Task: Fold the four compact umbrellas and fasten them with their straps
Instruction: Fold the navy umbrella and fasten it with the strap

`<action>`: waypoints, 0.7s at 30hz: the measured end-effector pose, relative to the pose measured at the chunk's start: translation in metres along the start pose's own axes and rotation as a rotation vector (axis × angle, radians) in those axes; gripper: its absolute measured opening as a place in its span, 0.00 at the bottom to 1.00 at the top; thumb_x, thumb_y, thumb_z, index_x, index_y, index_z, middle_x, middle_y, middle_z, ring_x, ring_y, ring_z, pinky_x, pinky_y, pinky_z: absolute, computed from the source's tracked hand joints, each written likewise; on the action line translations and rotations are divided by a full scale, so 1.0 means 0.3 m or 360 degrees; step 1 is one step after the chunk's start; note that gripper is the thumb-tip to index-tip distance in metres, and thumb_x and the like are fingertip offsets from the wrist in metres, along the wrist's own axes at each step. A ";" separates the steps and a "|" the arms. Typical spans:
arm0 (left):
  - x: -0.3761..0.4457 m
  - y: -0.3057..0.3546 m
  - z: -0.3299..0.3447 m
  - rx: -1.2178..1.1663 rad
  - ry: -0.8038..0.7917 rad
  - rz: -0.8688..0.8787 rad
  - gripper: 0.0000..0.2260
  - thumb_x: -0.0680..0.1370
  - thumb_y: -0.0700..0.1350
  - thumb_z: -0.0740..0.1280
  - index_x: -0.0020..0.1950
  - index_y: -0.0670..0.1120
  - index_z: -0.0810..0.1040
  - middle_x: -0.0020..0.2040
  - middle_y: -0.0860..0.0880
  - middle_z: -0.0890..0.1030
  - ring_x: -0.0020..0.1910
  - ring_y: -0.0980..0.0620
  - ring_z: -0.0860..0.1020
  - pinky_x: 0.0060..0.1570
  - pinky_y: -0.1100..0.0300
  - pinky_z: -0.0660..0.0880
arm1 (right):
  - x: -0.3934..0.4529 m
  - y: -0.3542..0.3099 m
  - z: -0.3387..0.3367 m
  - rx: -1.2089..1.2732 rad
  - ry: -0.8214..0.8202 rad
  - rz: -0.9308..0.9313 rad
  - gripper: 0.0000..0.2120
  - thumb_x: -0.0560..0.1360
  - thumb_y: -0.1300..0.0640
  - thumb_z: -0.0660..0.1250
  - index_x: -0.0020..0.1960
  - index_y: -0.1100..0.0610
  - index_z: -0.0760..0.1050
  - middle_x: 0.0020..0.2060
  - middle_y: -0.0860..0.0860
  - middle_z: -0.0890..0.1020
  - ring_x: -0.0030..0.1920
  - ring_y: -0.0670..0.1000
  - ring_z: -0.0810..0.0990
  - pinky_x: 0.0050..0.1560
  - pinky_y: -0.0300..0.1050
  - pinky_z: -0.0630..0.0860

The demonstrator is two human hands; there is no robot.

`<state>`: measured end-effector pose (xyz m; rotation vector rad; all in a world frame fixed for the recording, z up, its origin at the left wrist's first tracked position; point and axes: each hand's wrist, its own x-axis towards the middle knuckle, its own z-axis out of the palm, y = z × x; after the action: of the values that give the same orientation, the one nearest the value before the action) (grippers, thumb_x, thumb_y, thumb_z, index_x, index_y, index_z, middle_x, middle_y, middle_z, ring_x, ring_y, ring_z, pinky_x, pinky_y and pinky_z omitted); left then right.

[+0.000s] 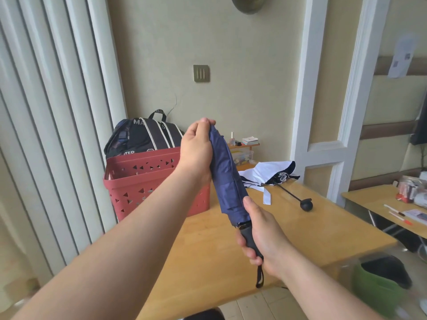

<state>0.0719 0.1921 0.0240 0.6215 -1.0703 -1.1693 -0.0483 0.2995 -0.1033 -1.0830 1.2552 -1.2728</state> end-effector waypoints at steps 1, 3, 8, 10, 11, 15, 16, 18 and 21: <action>0.018 0.005 -0.001 -0.0004 0.0011 0.0033 0.12 0.82 0.51 0.66 0.41 0.54 0.83 0.42 0.48 0.78 0.45 0.46 0.77 0.51 0.47 0.78 | 0.013 -0.015 0.006 0.0003 -0.0008 -0.0002 0.22 0.81 0.31 0.57 0.47 0.50 0.74 0.31 0.57 0.76 0.23 0.52 0.65 0.28 0.40 0.55; 0.052 0.035 -0.007 -0.0043 0.0017 0.0080 0.11 0.83 0.50 0.65 0.42 0.52 0.81 0.42 0.47 0.77 0.43 0.47 0.75 0.49 0.49 0.77 | 0.048 -0.051 0.023 -0.0017 -0.0031 -0.0021 0.22 0.81 0.32 0.57 0.47 0.51 0.73 0.32 0.56 0.76 0.23 0.52 0.65 0.28 0.40 0.56; 0.180 0.151 -0.076 -0.0068 0.0042 0.0148 0.11 0.85 0.50 0.63 0.47 0.50 0.82 0.43 0.48 0.81 0.43 0.47 0.80 0.48 0.51 0.79 | 0.186 -0.179 0.083 -0.0160 -0.0110 -0.0158 0.23 0.82 0.33 0.57 0.44 0.50 0.75 0.33 0.55 0.78 0.24 0.52 0.68 0.28 0.41 0.59; 0.265 0.186 -0.150 0.0083 0.0041 0.0157 0.13 0.85 0.54 0.61 0.51 0.52 0.84 0.49 0.48 0.86 0.49 0.47 0.84 0.51 0.48 0.81 | 0.264 -0.241 0.104 -0.0269 -0.0115 -0.0272 0.21 0.81 0.32 0.58 0.44 0.46 0.78 0.33 0.53 0.79 0.26 0.53 0.70 0.27 0.41 0.62; 0.310 0.204 -0.199 0.0285 0.0035 0.0187 0.14 0.85 0.57 0.60 0.54 0.54 0.84 0.54 0.49 0.86 0.53 0.48 0.84 0.52 0.49 0.81 | 0.307 -0.274 0.114 -0.0325 -0.0103 -0.0339 0.19 0.81 0.33 0.60 0.46 0.45 0.79 0.33 0.52 0.79 0.26 0.53 0.70 0.27 0.41 0.64; 0.454 0.265 -0.440 0.1230 -0.0025 0.0389 0.15 0.85 0.59 0.56 0.56 0.60 0.83 0.51 0.48 0.86 0.47 0.49 0.83 0.51 0.54 0.82 | 0.559 -0.405 0.125 -0.0662 0.0044 -0.0720 0.13 0.78 0.38 0.70 0.57 0.44 0.82 0.34 0.39 0.82 0.29 0.41 0.76 0.34 0.42 0.70; 0.484 0.273 -0.511 0.1376 -0.0051 0.0394 0.13 0.86 0.57 0.57 0.58 0.61 0.82 0.51 0.47 0.86 0.47 0.48 0.83 0.51 0.52 0.82 | 0.631 -0.438 0.129 -0.0770 0.0058 -0.0812 0.17 0.75 0.35 0.72 0.57 0.43 0.82 0.38 0.38 0.84 0.33 0.40 0.79 0.39 0.43 0.73; 0.531 0.284 -0.632 0.1596 -0.0119 0.0341 0.11 0.82 0.57 0.63 0.61 0.63 0.81 0.52 0.49 0.87 0.51 0.48 0.84 0.59 0.46 0.81 | 0.767 -0.492 0.155 -0.1046 0.0048 -0.0878 0.22 0.68 0.30 0.74 0.59 0.36 0.79 0.45 0.39 0.84 0.41 0.44 0.82 0.46 0.45 0.77; 0.574 0.276 -0.734 0.2342 -0.0297 0.0184 0.19 0.77 0.59 0.73 0.67 0.62 0.78 0.56 0.53 0.85 0.54 0.51 0.83 0.61 0.52 0.79 | 0.942 -0.536 0.226 -0.1640 -0.0085 -0.0963 0.29 0.70 0.34 0.76 0.69 0.33 0.74 0.53 0.40 0.81 0.53 0.48 0.80 0.50 0.42 0.72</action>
<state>0.3097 0.0286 0.0645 1.5342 -2.0409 -0.1393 -0.0178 0.0049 0.0472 -2.3452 1.6480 -0.9534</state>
